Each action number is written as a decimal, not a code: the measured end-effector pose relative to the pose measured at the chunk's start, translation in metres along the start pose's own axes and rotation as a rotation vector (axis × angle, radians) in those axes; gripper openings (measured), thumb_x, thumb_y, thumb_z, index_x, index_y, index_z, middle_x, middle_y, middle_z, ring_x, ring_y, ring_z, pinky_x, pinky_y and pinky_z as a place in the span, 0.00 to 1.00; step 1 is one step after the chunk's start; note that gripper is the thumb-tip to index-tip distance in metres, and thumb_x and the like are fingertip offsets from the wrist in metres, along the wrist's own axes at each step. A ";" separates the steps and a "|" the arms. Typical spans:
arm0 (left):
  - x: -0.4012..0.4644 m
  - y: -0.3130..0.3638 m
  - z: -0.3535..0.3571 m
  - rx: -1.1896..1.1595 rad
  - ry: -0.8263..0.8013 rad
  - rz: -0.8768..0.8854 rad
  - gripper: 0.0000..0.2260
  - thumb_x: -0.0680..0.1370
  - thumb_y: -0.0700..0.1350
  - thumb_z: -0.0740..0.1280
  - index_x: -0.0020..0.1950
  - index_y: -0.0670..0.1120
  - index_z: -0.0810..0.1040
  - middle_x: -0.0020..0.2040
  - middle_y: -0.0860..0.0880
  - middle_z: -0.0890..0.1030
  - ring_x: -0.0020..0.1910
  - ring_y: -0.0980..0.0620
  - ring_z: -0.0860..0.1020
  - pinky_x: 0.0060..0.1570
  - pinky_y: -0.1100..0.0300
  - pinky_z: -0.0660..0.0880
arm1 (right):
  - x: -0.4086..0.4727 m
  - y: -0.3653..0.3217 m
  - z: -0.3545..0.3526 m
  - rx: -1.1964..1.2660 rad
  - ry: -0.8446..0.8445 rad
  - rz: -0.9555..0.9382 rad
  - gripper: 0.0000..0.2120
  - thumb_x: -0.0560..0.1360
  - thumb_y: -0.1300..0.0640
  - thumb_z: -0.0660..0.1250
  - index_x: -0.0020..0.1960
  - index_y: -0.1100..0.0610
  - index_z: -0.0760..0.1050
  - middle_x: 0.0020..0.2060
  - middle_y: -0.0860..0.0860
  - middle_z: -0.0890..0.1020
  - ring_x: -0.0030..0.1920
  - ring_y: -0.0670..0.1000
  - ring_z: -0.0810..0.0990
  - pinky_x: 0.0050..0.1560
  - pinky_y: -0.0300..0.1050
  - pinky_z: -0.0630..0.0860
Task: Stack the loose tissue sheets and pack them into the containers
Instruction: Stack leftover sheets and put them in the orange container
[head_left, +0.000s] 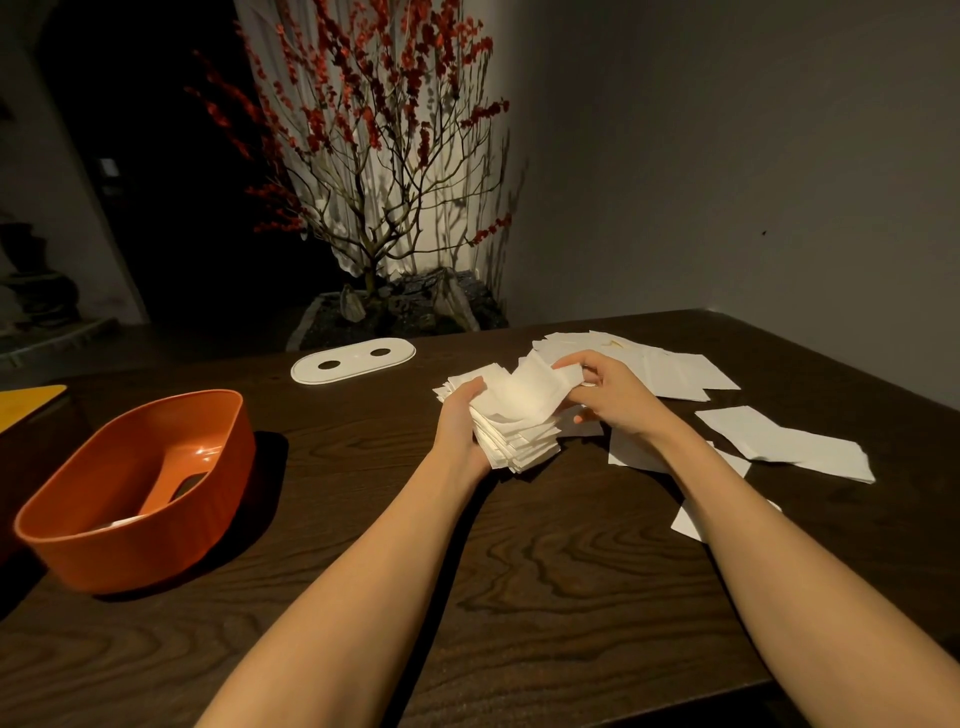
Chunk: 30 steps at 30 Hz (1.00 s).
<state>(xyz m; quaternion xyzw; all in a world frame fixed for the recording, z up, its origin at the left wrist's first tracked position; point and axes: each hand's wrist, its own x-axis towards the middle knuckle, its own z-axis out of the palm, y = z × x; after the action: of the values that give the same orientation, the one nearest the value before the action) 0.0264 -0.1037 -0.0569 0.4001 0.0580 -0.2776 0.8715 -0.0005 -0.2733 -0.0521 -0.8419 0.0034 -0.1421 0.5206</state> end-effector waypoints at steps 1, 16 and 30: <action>0.000 0.000 0.000 0.004 0.002 0.006 0.08 0.81 0.45 0.61 0.50 0.40 0.74 0.48 0.37 0.79 0.45 0.37 0.78 0.43 0.40 0.73 | 0.001 0.001 0.000 -0.005 0.015 0.011 0.14 0.77 0.63 0.65 0.61 0.53 0.73 0.61 0.50 0.76 0.49 0.45 0.78 0.38 0.34 0.78; 0.004 -0.001 -0.003 0.047 0.032 0.037 0.13 0.80 0.45 0.63 0.62 0.42 0.73 0.50 0.38 0.80 0.44 0.38 0.80 0.40 0.42 0.75 | 0.000 -0.001 0.003 -0.218 0.202 -0.041 0.11 0.80 0.60 0.60 0.55 0.61 0.79 0.61 0.53 0.76 0.65 0.53 0.70 0.65 0.51 0.68; 0.010 0.003 -0.006 0.080 0.017 0.032 0.09 0.80 0.45 0.63 0.54 0.40 0.76 0.49 0.37 0.81 0.46 0.37 0.79 0.40 0.42 0.75 | 0.001 -0.004 -0.013 -0.008 0.479 -0.026 0.14 0.82 0.59 0.57 0.65 0.60 0.74 0.61 0.55 0.77 0.61 0.53 0.74 0.57 0.41 0.70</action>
<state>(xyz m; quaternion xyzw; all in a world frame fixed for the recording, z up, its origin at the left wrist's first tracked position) 0.0373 -0.1023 -0.0628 0.4377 0.0481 -0.2623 0.8587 -0.0032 -0.2831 -0.0431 -0.7862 0.1165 -0.3446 0.4995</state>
